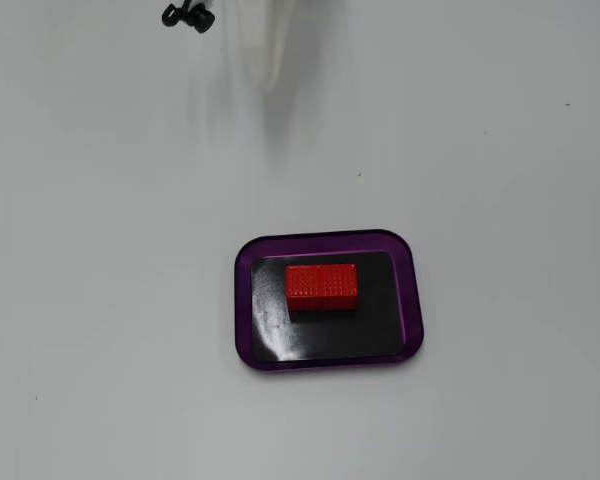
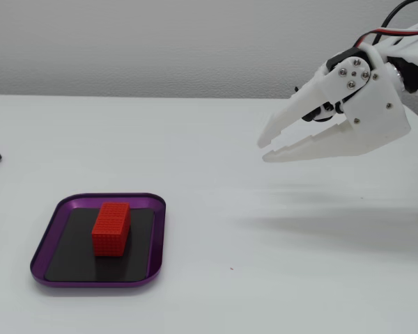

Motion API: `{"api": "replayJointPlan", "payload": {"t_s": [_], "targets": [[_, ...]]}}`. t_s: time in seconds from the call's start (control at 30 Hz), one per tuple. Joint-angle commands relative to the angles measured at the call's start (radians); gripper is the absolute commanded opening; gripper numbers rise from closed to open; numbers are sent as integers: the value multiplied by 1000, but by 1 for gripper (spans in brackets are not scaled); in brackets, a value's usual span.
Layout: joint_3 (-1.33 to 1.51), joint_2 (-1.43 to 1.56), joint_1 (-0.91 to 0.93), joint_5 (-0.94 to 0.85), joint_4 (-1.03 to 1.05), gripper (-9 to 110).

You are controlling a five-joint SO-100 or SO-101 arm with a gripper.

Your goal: Remove the cube from the box.

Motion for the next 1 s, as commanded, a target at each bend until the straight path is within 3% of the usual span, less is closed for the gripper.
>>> {"api": "replayJointPlan", "payload": {"t_s": [0.0, 0.3, 0.63, 0.77, 0.97], "targets": [[9, 43, 2, -2, -109, 0], [3, 44, 12, -15, -97, 0], [-179, 3, 14, -212, -144, 1], [-330, -184, 3, -209, -146, 8], [-652, -729, 2, -206, -132, 9]]}}
